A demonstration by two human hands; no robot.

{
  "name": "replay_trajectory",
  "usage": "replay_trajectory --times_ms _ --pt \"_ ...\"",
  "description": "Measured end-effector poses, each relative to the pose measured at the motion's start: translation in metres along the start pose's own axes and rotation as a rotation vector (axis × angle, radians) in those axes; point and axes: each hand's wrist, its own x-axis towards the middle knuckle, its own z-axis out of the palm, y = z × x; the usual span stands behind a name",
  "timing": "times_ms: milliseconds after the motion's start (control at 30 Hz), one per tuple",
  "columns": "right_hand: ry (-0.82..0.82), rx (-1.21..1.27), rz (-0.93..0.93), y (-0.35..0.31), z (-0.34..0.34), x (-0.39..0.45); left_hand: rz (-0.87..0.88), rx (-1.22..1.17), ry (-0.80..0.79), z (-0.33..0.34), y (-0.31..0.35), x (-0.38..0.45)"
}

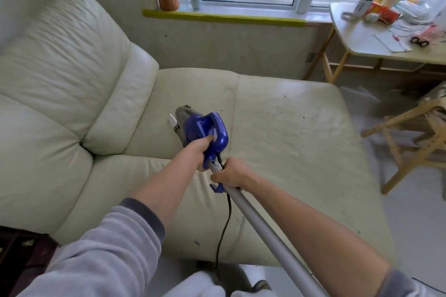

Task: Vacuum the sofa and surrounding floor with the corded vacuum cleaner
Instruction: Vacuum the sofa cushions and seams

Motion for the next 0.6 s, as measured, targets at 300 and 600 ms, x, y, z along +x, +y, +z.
replay_trajectory --times_ms 300,600 --pt "0.038 0.052 0.012 0.041 -0.018 -0.028 0.020 0.038 -0.065 0.046 -0.021 -0.018" --pt "0.087 0.085 0.055 0.076 -0.030 -0.050 0.048 0.097 -0.099 0.085 -0.038 -0.033"
